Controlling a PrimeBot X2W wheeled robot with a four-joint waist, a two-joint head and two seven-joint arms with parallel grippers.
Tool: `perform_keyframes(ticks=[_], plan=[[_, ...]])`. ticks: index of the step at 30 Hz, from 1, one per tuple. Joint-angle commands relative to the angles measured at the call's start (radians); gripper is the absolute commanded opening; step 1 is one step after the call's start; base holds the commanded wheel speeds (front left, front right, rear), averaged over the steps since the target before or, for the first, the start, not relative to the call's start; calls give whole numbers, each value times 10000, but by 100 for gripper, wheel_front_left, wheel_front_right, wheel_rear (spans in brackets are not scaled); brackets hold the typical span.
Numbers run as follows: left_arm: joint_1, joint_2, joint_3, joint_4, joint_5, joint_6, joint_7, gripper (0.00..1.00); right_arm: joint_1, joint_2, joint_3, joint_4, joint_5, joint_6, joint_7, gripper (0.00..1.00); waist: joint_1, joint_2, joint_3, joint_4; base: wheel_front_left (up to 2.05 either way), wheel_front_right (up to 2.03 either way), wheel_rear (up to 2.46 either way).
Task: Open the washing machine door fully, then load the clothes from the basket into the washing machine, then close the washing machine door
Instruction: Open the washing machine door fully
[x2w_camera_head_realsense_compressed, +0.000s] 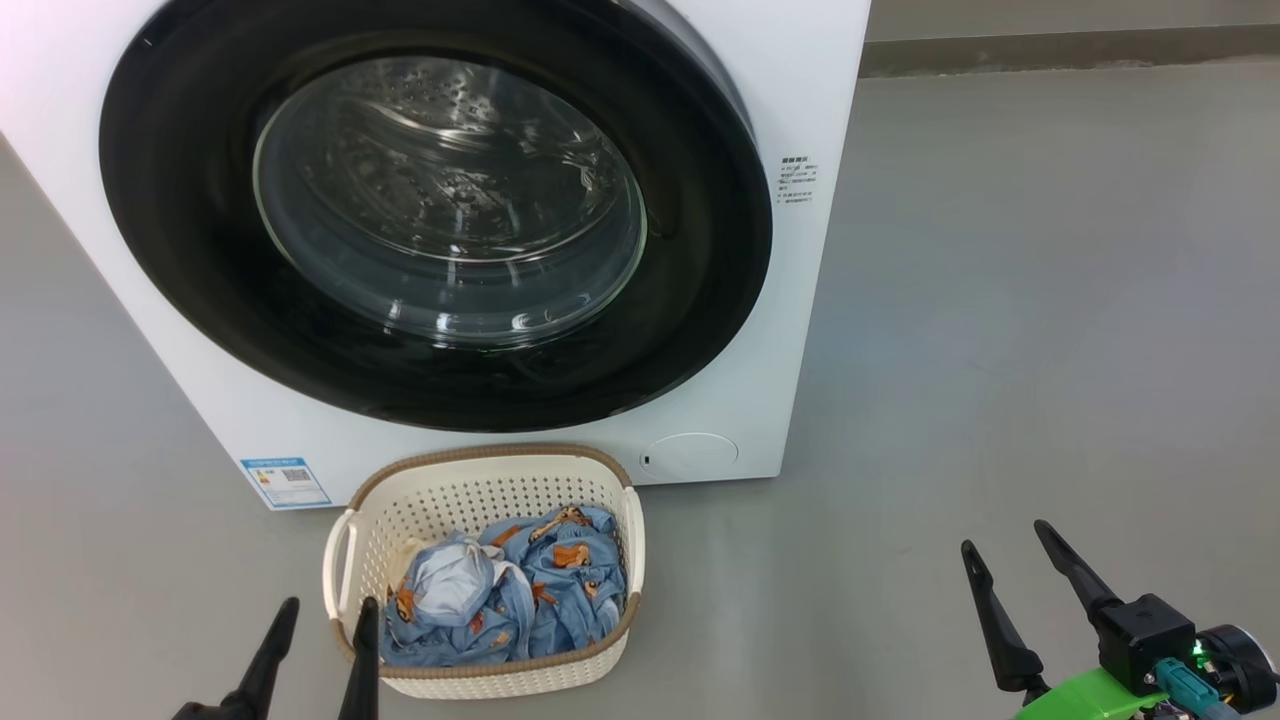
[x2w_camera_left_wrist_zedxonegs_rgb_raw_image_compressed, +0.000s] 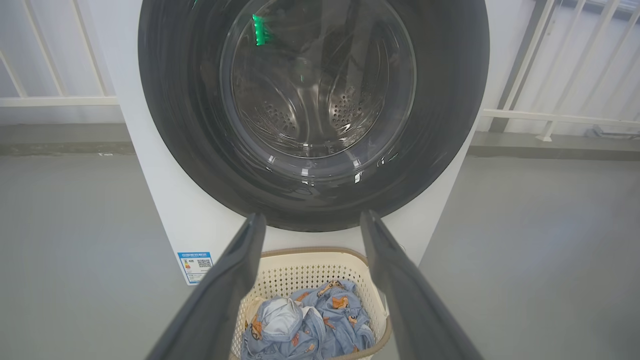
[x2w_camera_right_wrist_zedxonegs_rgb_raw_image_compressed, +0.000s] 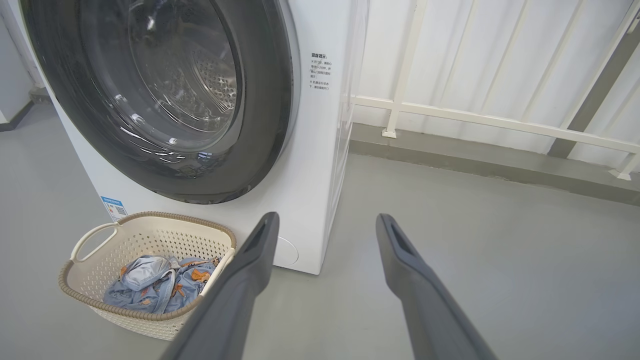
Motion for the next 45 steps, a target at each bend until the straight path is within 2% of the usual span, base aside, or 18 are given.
perform_keyframes(ticks=[1, 15, 16, 17, 18, 27, 32, 38, 41, 45], plan=[[-347, 91, 347, -205, -80, -16, -65, 100, -344, -110, 234, -283, -18, 16, -122, 100, 0, -1, 6, -2, 0, 0, 0], [-369, 91, 362, -168, -96, -16, -65, 100, -349, -98, 343, -359, 124, 16, -122, 100, -1, -1, 16, 4, 0, 0, 0], [-368, 91, 366, -167, -101, -16, -65, 100, -345, -104, 359, -361, 151, 16, -122, 73, -1, -1, 10, 4, 0, 0, 0], [-365, 91, 371, -166, -105, -16, -65, 100, -340, -107, 380, -357, 198, 16, -122, 25, -1, -1, 4, 4, 0, 0, 0], [-362, 91, 378, -166, -111, -16, -65, 100, -335, -118, 408, -342, 241, 16, -122, 0, -1, -1, -2, 5, 0, 0, 0], [-329, 91, 413, -194, -137, -16, -65, 100, -355, -89, 416, -491, 473, 16, -122, 0, -1, -1, 4, -32, 0, 0, 0], [-316, 91, 417, -214, -93, -16, -65, 100, -455, 209, 176, -658, 1611, 16, -122, 0, -1, -1, 67, -75, 0, 0, 0], [-330, 91, 342, -241, 13, -16, -65, 100, -644, 578, -719, -658, 4694, 16, -122, 0, -1, -1, 171, -33, 0, 0, 0], [-322, 91, 342, -270, 71, -16, -65, 100, -740, 693, -1153, -621, 6876, 16, -122, 0, -1, -1, 248, 9, 0, 0, 0], [-308, 91, 321, -332, 143, -16, -65, 100, -949, 689, -1480, -512, 10333, 16, -122, 0, -1, -1, 444, 71, 0, 0, 0]])
